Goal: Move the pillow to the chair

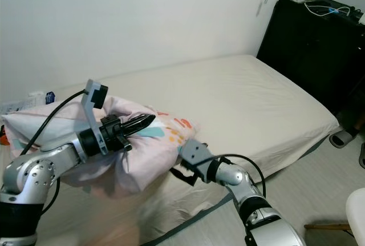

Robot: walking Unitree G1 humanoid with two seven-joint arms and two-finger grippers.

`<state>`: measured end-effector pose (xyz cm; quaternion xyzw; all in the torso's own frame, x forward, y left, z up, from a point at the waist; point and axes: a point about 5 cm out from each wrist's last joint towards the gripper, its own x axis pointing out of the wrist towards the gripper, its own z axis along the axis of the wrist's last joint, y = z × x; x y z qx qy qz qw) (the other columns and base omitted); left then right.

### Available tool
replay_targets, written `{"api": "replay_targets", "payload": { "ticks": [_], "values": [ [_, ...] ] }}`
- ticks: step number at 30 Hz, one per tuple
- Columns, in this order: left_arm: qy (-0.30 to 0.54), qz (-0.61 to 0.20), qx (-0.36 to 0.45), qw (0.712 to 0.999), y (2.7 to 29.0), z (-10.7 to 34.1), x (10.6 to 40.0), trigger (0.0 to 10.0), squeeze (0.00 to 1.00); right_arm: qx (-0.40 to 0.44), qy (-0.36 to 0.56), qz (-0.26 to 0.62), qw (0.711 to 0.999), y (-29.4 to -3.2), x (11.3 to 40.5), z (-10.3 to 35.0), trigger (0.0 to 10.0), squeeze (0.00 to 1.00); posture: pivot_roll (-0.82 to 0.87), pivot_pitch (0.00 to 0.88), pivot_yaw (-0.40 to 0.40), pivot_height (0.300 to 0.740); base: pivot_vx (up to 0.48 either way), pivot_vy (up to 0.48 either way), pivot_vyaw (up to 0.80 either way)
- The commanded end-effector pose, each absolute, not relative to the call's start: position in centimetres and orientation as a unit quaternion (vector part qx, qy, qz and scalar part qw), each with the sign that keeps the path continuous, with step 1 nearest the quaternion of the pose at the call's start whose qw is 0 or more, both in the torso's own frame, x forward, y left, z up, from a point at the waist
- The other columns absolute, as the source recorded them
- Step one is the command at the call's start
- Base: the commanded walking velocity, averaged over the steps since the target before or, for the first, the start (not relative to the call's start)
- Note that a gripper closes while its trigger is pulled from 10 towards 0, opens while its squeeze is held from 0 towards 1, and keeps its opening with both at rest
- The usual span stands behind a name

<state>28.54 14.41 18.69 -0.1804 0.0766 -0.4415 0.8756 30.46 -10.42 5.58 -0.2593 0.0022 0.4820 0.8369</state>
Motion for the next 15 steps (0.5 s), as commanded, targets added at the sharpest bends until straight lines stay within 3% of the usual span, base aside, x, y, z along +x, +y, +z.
{"api": "replay_targets", "payload": {
  "ticks": [1,6,15],
  "values": [
    [0.054,-0.468,-0.185,0.863,13.3,19.8,28.2,10.0,0.00,-0.311,-0.044,0.504,0.804,-9.4,29.7,5.6,10.0,0.00,0.11,0.000,-0.107,0.740,0.000,0.000,0.00],
    [0.051,-0.457,-0.200,0.865,13.3,19.7,28.3,10.0,0.00,-0.408,-0.119,0.450,0.786,-9.2,29.8,6.2,10.0,0.00,0.11,0.000,-0.104,0.740,0.000,0.000,0.00],
    [0.049,-0.454,-0.207,0.865,13.0,19.8,28.5,10.0,0.00,-0.461,-0.197,0.362,0.786,-9.6,31.1,8.1,10.0,0.00,0.11,0.000,-0.106,0.740,0.000,0.000,0.00]
  ]
}}
